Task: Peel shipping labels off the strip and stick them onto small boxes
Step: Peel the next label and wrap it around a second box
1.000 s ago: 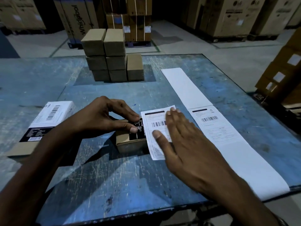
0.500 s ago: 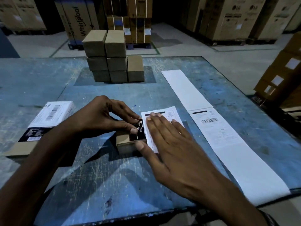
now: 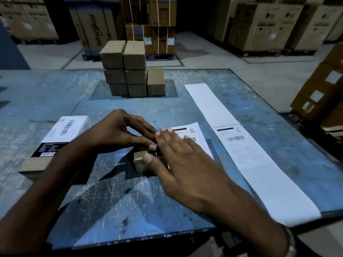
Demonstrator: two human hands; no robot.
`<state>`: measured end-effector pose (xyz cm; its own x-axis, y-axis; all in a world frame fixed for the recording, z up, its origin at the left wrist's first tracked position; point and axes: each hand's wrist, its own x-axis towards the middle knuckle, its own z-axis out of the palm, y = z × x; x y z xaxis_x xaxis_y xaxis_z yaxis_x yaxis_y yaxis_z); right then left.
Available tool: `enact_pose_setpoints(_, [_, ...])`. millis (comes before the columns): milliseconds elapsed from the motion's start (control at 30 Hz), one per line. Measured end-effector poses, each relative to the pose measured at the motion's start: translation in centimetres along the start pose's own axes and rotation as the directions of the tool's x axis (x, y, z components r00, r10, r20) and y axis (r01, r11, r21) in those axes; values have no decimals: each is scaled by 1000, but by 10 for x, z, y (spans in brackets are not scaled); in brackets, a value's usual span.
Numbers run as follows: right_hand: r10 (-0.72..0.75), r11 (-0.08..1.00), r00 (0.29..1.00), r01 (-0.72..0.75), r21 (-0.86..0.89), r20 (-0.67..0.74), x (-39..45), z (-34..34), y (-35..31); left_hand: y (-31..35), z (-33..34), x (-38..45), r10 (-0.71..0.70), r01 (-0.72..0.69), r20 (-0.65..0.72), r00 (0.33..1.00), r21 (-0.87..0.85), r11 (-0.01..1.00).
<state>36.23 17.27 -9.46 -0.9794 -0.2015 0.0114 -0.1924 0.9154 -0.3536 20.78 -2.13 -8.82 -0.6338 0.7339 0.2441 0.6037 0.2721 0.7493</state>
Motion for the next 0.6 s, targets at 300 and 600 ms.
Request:
enact_pose_setpoints(300, [102, 992, 991, -107, -62, -86, -17, 11, 42, 0, 1, -2, -40, 40, -11, 999, -13, 999])
enact_pose_setpoints(600, [455, 644, 883, -234, 729, -118, -22, 1, 61, 4, -1, -9, -231, 201, 163, 959, 185, 962])
